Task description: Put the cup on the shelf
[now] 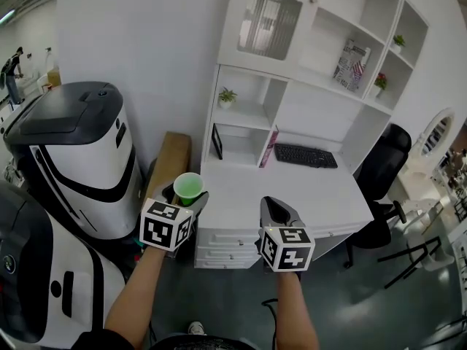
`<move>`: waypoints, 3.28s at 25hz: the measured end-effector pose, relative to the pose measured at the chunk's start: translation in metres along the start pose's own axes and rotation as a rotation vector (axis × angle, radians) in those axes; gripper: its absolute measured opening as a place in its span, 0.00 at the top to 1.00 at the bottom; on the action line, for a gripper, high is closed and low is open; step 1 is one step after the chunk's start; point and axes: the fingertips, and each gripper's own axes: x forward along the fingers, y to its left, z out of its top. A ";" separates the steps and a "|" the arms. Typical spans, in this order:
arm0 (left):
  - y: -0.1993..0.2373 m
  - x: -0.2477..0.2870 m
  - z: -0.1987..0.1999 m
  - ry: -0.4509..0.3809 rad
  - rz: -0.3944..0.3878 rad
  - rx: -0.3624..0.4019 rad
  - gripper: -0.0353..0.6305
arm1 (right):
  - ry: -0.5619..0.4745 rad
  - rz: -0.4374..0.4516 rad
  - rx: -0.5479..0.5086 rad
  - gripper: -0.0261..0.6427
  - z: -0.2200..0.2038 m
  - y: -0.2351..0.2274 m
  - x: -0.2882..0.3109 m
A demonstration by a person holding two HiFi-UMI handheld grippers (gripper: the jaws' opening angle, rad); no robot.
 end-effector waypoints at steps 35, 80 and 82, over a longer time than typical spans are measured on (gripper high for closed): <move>0.048 0.143 0.035 0.005 0.026 0.060 0.49 | -0.051 0.009 0.039 0.92 0.022 -0.089 0.138; 0.064 0.453 0.128 0.044 0.026 0.067 0.48 | -0.018 0.209 0.024 0.92 0.052 -0.221 0.337; 0.065 0.459 0.126 0.053 0.025 0.066 0.48 | -0.016 0.213 0.023 0.92 0.051 -0.221 0.339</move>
